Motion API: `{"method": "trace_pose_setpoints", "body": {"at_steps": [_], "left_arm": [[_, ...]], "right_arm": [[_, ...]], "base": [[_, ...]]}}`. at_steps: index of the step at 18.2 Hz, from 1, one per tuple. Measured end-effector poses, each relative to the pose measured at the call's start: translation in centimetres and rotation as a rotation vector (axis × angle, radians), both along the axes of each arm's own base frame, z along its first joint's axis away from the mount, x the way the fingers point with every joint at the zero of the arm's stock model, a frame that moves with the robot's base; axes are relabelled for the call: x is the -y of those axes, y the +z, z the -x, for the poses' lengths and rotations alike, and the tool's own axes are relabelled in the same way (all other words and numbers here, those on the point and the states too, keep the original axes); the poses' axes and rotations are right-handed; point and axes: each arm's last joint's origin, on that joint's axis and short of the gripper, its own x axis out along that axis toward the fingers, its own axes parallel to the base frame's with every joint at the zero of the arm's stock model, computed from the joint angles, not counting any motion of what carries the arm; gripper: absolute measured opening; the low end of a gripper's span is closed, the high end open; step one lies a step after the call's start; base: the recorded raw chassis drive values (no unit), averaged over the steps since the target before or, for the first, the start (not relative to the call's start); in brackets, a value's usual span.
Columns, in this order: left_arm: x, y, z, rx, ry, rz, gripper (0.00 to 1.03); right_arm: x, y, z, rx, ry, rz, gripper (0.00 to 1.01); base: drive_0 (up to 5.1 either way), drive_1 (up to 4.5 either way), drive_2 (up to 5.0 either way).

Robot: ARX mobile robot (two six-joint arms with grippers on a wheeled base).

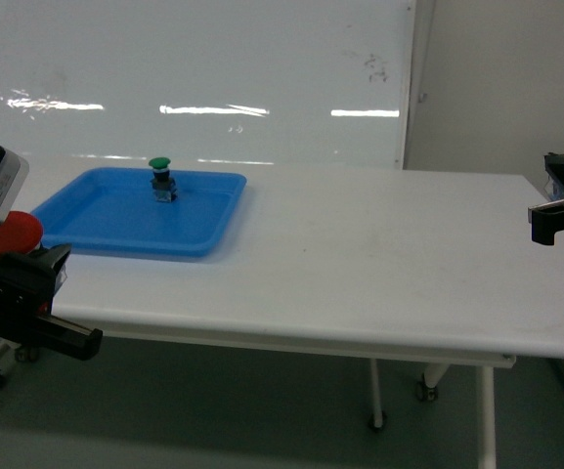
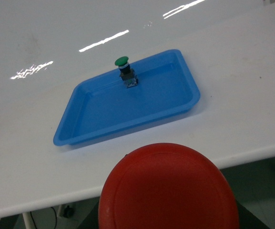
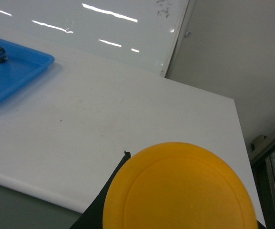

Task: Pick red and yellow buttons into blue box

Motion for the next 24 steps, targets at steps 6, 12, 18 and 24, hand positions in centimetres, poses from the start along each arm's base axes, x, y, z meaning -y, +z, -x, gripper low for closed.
{"method": "trace_pose_setpoints", "body": {"at_steps": [6,12,18,24], "left_arm": [[0.00,0.00,0.00,0.000,0.000,0.000,0.25],[-0.15,0.06,-0.07,0.004,0.008,0.000,0.25],[-0.04,0.07,-0.06,0.005,0.002,0.000,0.25],[-0.05,0.03,-0.06,0.002,0.003,0.000,0.25]], "right_arm": [[0.05,0.04,-0.01,0.005,-0.003,-0.001,0.27],[0.14,0.07,-0.03,0.008,-0.007,-0.001,0.27],[0.02,0.00,0.00,0.001,-0.003,0.000,0.27],[0.00,0.01,0.00,0.002,-0.001,0.000,0.27]], "base": [[2.2,-0.62,-1.5],[1.3,-2.16,1.0],[4.6,-3.53,-0.7],[4.8,-2.33,-2.3]]}}
